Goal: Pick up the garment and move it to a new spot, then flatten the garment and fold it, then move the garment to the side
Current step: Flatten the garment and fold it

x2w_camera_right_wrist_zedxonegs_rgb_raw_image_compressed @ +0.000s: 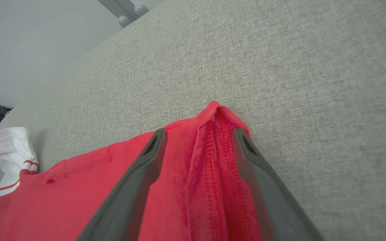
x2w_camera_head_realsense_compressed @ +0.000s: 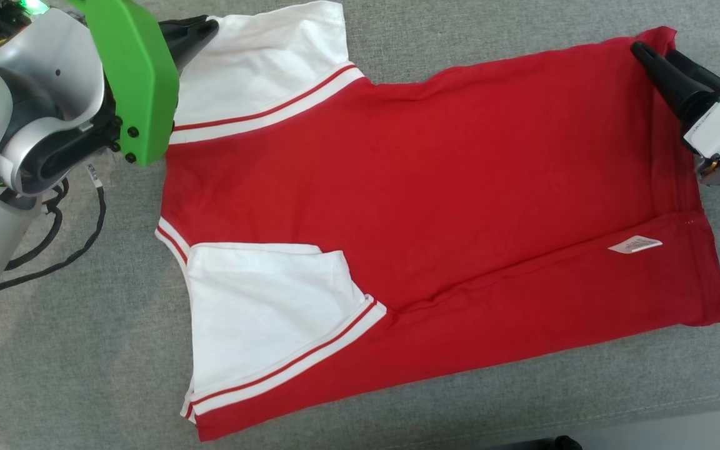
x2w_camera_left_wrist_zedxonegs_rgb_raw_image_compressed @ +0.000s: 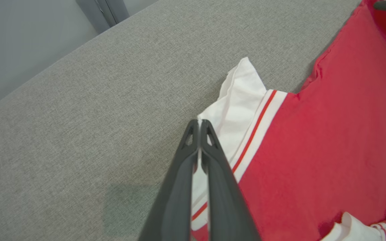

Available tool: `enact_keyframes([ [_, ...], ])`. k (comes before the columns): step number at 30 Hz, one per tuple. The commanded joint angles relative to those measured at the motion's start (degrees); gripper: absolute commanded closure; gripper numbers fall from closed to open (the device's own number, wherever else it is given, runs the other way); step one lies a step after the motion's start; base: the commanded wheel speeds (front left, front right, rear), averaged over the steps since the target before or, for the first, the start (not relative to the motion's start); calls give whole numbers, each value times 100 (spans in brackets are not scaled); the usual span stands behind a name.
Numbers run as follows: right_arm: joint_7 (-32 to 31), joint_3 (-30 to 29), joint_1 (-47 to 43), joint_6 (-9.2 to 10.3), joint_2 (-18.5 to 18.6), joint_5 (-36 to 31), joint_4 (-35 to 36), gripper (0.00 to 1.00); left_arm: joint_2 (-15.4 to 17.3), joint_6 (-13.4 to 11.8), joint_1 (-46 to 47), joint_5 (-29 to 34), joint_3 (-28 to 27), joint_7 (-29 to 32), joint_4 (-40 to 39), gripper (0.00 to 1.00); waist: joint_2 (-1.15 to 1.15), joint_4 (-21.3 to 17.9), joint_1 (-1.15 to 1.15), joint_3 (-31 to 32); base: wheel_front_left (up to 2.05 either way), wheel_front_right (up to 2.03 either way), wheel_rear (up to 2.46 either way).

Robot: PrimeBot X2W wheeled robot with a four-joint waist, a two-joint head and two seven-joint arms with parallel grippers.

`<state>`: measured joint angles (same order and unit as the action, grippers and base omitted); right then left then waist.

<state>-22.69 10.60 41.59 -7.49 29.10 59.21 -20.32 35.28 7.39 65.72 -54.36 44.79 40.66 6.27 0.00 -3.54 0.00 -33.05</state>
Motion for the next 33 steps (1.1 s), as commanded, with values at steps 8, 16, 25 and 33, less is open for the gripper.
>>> enact_keyframes([
  [8,140,-94,97,0,17,26,-22,96,98,11,115,-77,134,-124,-1,100,0,25,0,-34,0,0,0],
  [16,227,-137,239,0,105,116,-88,100,116,11,233,-93,161,-329,21,100,0,95,0,-94,0,0,0],
  [25,623,-345,124,0,366,535,179,100,205,11,543,188,5,-1636,25,100,0,173,0,-51,0,0,0],
  [33,716,-324,-113,0,640,907,500,100,251,10,606,-24,70,-2527,136,100,0,209,0,75,0,0,0],
])
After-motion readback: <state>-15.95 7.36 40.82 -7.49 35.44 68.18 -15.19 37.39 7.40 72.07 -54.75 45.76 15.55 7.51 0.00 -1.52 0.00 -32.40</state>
